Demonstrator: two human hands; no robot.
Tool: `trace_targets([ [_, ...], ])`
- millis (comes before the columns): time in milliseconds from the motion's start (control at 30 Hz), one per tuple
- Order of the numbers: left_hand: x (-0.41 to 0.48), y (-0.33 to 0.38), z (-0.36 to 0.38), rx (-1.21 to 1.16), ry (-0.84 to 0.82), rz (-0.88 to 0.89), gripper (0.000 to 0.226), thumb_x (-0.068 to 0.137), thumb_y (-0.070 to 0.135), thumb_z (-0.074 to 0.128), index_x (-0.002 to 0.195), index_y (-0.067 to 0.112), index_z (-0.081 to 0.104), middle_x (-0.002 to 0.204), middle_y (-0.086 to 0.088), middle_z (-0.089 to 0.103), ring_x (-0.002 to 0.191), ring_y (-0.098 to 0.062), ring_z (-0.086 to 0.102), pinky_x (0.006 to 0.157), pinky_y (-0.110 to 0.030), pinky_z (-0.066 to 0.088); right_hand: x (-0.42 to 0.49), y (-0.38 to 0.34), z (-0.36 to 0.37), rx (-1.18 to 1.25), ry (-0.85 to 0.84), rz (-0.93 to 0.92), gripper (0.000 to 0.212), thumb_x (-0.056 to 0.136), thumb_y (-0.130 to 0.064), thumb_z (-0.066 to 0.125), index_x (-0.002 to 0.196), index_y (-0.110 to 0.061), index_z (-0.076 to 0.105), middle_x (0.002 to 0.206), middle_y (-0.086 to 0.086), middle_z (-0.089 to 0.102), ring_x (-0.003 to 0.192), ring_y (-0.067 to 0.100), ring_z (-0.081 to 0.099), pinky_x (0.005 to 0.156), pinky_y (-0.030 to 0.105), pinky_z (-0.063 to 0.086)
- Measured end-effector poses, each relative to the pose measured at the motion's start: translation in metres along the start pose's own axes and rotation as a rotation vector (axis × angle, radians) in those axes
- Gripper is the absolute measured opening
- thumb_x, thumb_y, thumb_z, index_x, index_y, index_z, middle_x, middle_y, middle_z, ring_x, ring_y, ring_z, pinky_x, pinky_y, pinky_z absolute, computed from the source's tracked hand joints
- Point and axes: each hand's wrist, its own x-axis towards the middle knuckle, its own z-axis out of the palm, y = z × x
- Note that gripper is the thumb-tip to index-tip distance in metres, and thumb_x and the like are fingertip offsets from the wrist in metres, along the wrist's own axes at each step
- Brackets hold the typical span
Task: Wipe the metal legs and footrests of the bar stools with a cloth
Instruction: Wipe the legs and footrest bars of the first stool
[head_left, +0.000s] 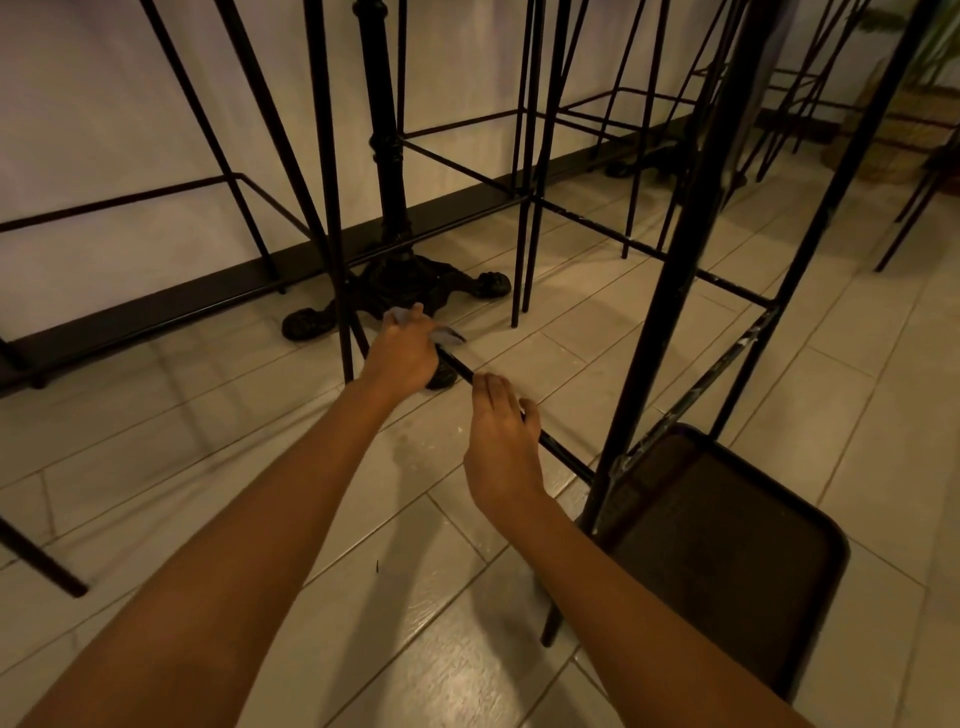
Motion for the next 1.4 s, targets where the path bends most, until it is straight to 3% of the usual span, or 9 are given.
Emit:
trace_targets([
  [100,-0.01,0.005,0.006,0.029,0.025,0.061,0.046,0.092,0.0,0.038,0.137,0.009,0.041,0.154,-0.013,0.021,0.141,-0.032,0.019,0.117,-0.039,0.019,0.0,0.001,-0.001,-0.016,-0.01,-0.003,0.069,0.081,0.003,0.05,0.143,-0.003,0.019,0.151,0.012,0.024,0.141,0.021,0.018,0.114,0.042,0.014],
  [233,-0.026,0.013,0.011,-0.092,0.049,0.07,0.045,0.091,-0.003,0.038,0.134,0.009,0.047,0.147,-0.018,0.031,0.136,-0.032,0.031,0.11,-0.039,0.035,0.0,-0.001,-0.002,-0.018,-0.019,0.002,0.07,0.081,0.003,0.05,0.143,-0.005,0.018,0.152,0.01,0.022,0.142,0.019,0.016,0.115,0.041,0.012],
  [367,-0.028,0.014,0.007,-0.096,0.026,0.09,0.045,0.09,-0.003,0.04,0.129,0.014,0.053,0.141,-0.019,0.042,0.124,-0.033,0.047,0.103,-0.036,0.041,-0.001,-0.001,-0.001,-0.004,0.005,0.007,0.067,0.081,0.004,0.05,0.142,-0.004,0.022,0.15,0.012,0.026,0.141,0.021,0.02,0.114,0.041,0.014],
  [533,-0.011,0.005,0.004,-0.11,-0.013,0.04,0.046,0.089,-0.008,0.039,0.131,0.008,0.05,0.146,-0.018,0.035,0.132,-0.032,0.039,0.112,-0.034,0.033,-0.001,0.0,-0.002,-0.02,0.002,-0.011,0.068,0.081,0.003,0.05,0.142,-0.003,0.021,0.151,0.013,0.025,0.141,0.022,0.02,0.114,0.041,0.015],
  [667,-0.012,0.004,0.007,-0.152,-0.03,0.021,0.042,0.09,-0.008,0.039,0.129,0.005,0.051,0.142,-0.019,0.039,0.131,-0.032,0.04,0.112,-0.034,0.032,-0.001,0.001,0.0,-0.02,0.013,-0.007,0.068,0.081,0.004,0.049,0.142,-0.004,0.021,0.151,0.012,0.024,0.141,0.021,0.019,0.114,0.041,0.014],
  [733,-0.016,0.005,0.009,-0.206,-0.031,0.043,0.039,0.088,-0.011,0.041,0.12,0.006,0.057,0.136,-0.022,0.045,0.128,-0.036,0.044,0.11,-0.038,0.035,-0.001,0.0,0.001,-0.014,0.031,-0.004,0.067,0.08,0.005,0.048,0.142,-0.003,0.023,0.15,0.013,0.027,0.141,0.022,0.021,0.114,0.041,0.015],
  [967,-0.037,0.014,0.012,-0.093,0.089,0.202,0.043,0.087,-0.007,0.043,0.125,0.007,0.057,0.131,-0.015,0.055,0.115,-0.03,0.056,0.097,-0.032,0.047,-0.001,-0.001,0.003,0.0,0.058,0.001,0.068,0.078,0.007,0.05,0.141,-0.001,0.025,0.149,0.016,0.03,0.14,0.025,0.025,0.113,0.042,0.017],
  [1200,-0.031,0.014,0.005,-0.144,0.009,0.1,0.043,0.09,-0.007,0.039,0.127,0.007,0.055,0.136,-0.014,0.05,0.125,-0.028,0.048,0.102,-0.025,0.035,0.0,0.002,0.0,-0.037,-0.01,-0.011,0.07,0.082,0.002,0.047,0.144,-0.005,0.015,0.153,0.011,0.02,0.142,0.02,0.014,0.114,0.039,0.011],
  [1400,-0.044,0.019,0.005,-0.168,0.027,0.155,0.042,0.091,-0.007,0.037,0.127,0.005,0.054,0.133,-0.012,0.054,0.12,-0.027,0.053,0.097,-0.023,0.04,0.001,0.002,-0.003,0.013,-0.017,-0.006,0.071,0.08,0.005,0.049,0.143,-0.004,0.018,0.151,0.012,0.025,0.14,0.021,0.021,0.114,0.039,0.015],
])
